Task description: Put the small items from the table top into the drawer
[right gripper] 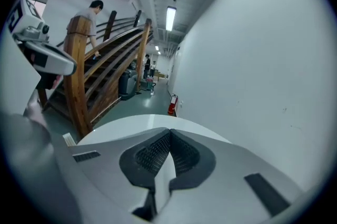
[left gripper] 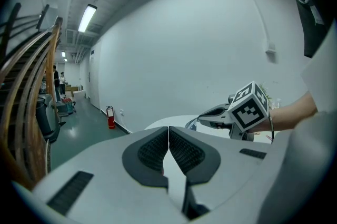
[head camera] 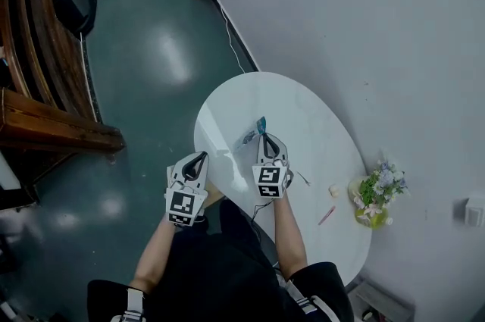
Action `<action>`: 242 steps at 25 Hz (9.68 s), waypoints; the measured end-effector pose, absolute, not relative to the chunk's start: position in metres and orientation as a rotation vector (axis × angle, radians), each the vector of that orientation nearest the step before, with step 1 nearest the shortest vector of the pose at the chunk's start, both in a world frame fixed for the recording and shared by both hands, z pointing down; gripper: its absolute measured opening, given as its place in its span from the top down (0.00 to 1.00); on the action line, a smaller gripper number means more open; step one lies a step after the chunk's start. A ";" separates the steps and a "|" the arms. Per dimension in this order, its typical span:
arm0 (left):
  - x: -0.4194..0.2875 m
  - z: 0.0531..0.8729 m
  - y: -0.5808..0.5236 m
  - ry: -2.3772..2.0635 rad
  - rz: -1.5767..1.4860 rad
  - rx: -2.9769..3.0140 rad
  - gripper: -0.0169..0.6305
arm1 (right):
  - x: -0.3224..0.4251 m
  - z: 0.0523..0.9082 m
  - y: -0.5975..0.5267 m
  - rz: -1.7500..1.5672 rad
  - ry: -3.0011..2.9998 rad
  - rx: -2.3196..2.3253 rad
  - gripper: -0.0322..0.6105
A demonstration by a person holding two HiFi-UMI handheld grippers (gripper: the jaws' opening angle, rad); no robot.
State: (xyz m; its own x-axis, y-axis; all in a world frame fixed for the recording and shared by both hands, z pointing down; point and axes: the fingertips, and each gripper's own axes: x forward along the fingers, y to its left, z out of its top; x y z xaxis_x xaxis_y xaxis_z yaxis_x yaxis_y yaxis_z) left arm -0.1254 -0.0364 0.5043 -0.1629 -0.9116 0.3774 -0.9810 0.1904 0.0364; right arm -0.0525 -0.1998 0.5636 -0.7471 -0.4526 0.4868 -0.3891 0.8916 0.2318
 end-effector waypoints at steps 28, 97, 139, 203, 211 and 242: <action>-0.139 0.471 0.075 -2.163 0.286 1.895 0.94 | -0.043 0.440 -0.038 -0.028 -2.783 0.764 0.90; -0.157 0.688 0.188 -2.107 0.242 1.435 0.94 | -0.096 0.755 0.079 0.064 -2.494 0.230 0.90; -0.145 0.699 0.189 -2.066 0.233 1.451 0.94 | -0.090 0.788 0.089 0.215 -2.438 0.225 0.62; -0.105 0.421 0.155 -2.325 0.287 1.831 0.94 | -0.033 0.438 0.069 0.003 -2.890 0.440 0.90; -0.100 0.424 0.156 -2.308 0.273 1.868 0.94 | -0.027 0.441 0.073 0.013 -2.876 0.478 0.90; 0.034 0.449 0.055 -1.719 0.282 2.435 0.94 | 0.164 0.466 0.014 0.109 -2.562 1.320 0.90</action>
